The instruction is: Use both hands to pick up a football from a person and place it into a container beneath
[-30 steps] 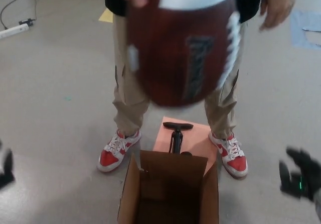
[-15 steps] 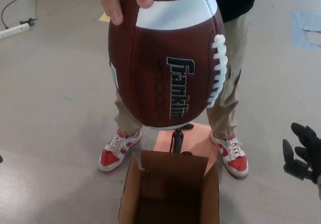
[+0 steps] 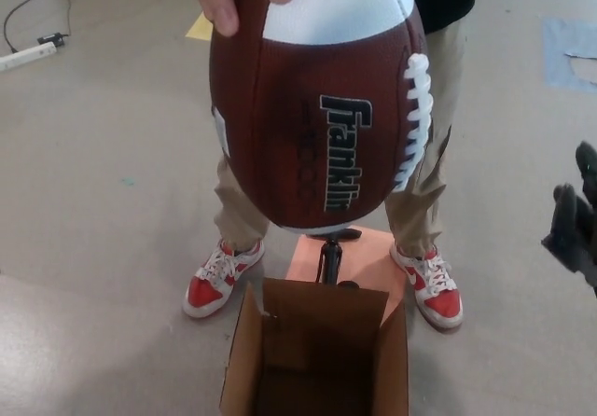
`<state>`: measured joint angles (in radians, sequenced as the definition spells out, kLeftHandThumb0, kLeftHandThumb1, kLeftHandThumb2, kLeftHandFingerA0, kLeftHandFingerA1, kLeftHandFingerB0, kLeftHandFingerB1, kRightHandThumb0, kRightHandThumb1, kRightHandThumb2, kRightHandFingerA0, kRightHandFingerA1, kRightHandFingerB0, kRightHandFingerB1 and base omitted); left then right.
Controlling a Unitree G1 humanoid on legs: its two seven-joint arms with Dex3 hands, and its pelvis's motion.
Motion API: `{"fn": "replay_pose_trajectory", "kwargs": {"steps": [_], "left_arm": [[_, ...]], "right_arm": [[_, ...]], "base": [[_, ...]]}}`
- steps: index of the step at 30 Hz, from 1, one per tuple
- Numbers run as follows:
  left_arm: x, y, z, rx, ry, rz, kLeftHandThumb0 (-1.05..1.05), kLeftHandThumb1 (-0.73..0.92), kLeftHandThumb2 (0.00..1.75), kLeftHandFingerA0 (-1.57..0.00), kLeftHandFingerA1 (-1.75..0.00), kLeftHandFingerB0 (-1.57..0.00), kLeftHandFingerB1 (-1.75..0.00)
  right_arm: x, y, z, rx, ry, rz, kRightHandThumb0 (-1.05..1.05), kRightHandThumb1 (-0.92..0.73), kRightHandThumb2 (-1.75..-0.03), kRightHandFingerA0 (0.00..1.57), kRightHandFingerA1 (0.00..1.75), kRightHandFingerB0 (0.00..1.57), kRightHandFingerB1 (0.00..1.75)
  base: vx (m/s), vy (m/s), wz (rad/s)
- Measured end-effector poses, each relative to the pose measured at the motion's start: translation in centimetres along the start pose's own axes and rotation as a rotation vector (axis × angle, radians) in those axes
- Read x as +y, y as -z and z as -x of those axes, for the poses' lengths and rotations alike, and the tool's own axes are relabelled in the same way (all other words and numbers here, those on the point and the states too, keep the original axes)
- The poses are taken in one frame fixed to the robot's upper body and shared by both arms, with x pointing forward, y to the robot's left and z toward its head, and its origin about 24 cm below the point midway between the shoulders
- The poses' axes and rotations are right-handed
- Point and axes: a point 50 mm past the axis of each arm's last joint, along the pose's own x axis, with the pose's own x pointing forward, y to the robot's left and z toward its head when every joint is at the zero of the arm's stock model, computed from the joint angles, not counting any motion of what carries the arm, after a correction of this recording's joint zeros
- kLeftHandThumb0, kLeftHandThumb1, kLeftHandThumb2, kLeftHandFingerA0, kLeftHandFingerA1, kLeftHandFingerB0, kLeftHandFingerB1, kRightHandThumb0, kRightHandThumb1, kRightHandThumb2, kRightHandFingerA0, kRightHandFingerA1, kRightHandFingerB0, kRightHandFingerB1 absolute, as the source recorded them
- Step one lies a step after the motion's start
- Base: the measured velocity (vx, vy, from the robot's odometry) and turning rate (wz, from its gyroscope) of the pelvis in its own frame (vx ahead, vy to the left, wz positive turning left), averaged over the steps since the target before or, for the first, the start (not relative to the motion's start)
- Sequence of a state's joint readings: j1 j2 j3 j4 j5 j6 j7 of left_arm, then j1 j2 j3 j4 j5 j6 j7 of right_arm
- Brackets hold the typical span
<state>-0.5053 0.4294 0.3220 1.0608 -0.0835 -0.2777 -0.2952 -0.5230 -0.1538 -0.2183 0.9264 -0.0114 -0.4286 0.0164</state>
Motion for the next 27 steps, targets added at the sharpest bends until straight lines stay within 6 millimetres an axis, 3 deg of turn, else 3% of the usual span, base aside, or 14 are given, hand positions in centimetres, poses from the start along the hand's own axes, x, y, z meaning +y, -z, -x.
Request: {"fn": "replay_pose_trajectory", "kwargs": {"steps": [2,5,6,7,9,10,11,12,14,15,22,23,24,27], "left_arm": [[0.0,-0.7,0.1,-0.046,0.005,-0.010,-0.89,0.85,1.20,-0.07,-0.21,-0.06,-0.16],[-0.4,-1.5,0.4,-0.106,0.017,-0.024,-0.91,0.85,1.21,-0.07,-0.25,-0.06,-0.16],[-0.6,-1.8,0.5,-0.126,0.024,-0.027,-0.91,0.85,1.21,-0.07,-0.25,-0.06,-0.16],[-0.8,-2.0,0.6,-0.145,0.030,-0.030,-0.86,0.87,1.21,-0.07,-0.31,-0.06,-0.18],[-1.3,-2.5,0.9,-0.187,0.045,-0.041,-0.86,0.87,1.21,-0.07,-0.34,-0.06,-0.18],[-1.6,-2.8,1.1,-0.206,0.052,-0.045,-0.89,0.86,1.22,-0.07,-0.33,-0.06,-0.16],[-1.8,-3.1,1.2,-0.226,0.060,-0.049,-0.89,0.86,1.22,-0.07,-0.33,-0.06,-0.16],[-2.1,-3.3,1.4,-0.243,0.067,-0.052,-0.88,0.87,1.22,-0.06,-0.33,-0.06,-0.16],[-2.8,-3.9,1.7,-0.282,0.085,-0.058,-0.90,0.90,1.23,-0.07,-0.32,-0.07,-0.14],[-3.1,-4.3,1.8,-0.303,0.096,-0.062,-0.90,0.90,1.23,-0.07,-0.31,-0.06,-0.13],[-5.9,-7.1,3.1,-0.456,0.173,-0.073,-0.89,0.86,1.21,-0.07,-0.29,-0.06,-0.15],[-6.1,-7.2,3.1,-0.463,0.178,-0.074,-0.88,0.86,1.20,-0.07,-0.31,-0.06,-0.15],[-6.7,-7.9,3.5,-0.498,0.197,-0.076,-0.90,0.90,1.21,-0.07,-0.28,-0.06,-0.11],[-8.3,-9.6,4.3,-0.574,0.241,-0.074,-0.88,0.90,1.21,-0.07,-0.28,-0.06,-0.12]], "right_arm": [[-0.1,-0.5,0.2,-0.036,-0.003,-0.002,-0.87,-0.92,-0.83,0.09,0.26,0.00,0.01],[0.0,-1.3,0.4,-0.085,-0.009,-0.005,-0.87,-0.82,-1.02,0.04,0.24,0.00,0.01],[0.1,-1.6,0.5,-0.102,-0.013,-0.006,-0.87,-0.82,-1.02,0.04,0.24,0.00,0.01],[0.3,-1.8,0.6,-0.119,-0.017,-0.007,-0.85,-0.92,-0.86,0.08,0.26,0.00,0.00],[0.6,-2.5,0.8,-0.157,-0.027,-0.014,-0.87,-0.91,-0.85,0.07,0.25,0.00,0.06],[0.8,-2.8,0.9,-0.173,-0.032,-0.016,-0.85,-0.80,-1.17,0.08,0.29,0.00,0.18],[1.0,-3.1,1.0,-0.190,-0.038,-0.018,-0.85,-0.80,-1.17,0.08,0.29,0.00,0.18],[1.3,-3.4,1.1,-0.207,-0.045,-0.020,-0.92,-0.81,-0.93,0.12,0.26,0.00,0.09],[1.7,-4.0,1.3,-0.239,-0.059,-0.023,-0.90,-0.92,-0.85,0.13,0.25,0.00,0.01],[2.0,-4.4,1.4,-0.257,-0.067,-0.027,-1.01,-0.92,-1.21,0.15,0.23,0.00,0.02],[4.1,-6.9,2.5,-0.378,-0.133,-0.048,-0.98,-0.92,-1.19,0.13,0.15,0.00,0.05],[4.2,-7.0,2.5,-0.385,-0.137,-0.050,-0.86,-0.92,-0.80,0.07,0.21,0.00,0.00],[4.7,-7.7,2.8,-0.413,-0.153,-0.058,-0.97,-0.92,-1.20,0.12,0.18,0.00,0.06],[5.7,-9.0,3.4,-0.473,-0.190,-0.071,-0.87,-0.86,-1.19,0.09,0.23,0.00,0.13]], "base": [[0.00,0.000,0.00],[0.00,0.000,0.00],[0.00,0.000,0.00],[0.00,0.000,0.00],[0.00,0.000,0.00],[0.00,0.000,0.00],[0.00,0.000,0.00],[0.00,0.000,0.00],[0.00,0.000,0.00],[0.00,0.000,0.00],[0.00,0.000,0.00],[0.00,0.000,0.00],[0.00,0.000,0.00],[0.00,0.000,0.00]]}}
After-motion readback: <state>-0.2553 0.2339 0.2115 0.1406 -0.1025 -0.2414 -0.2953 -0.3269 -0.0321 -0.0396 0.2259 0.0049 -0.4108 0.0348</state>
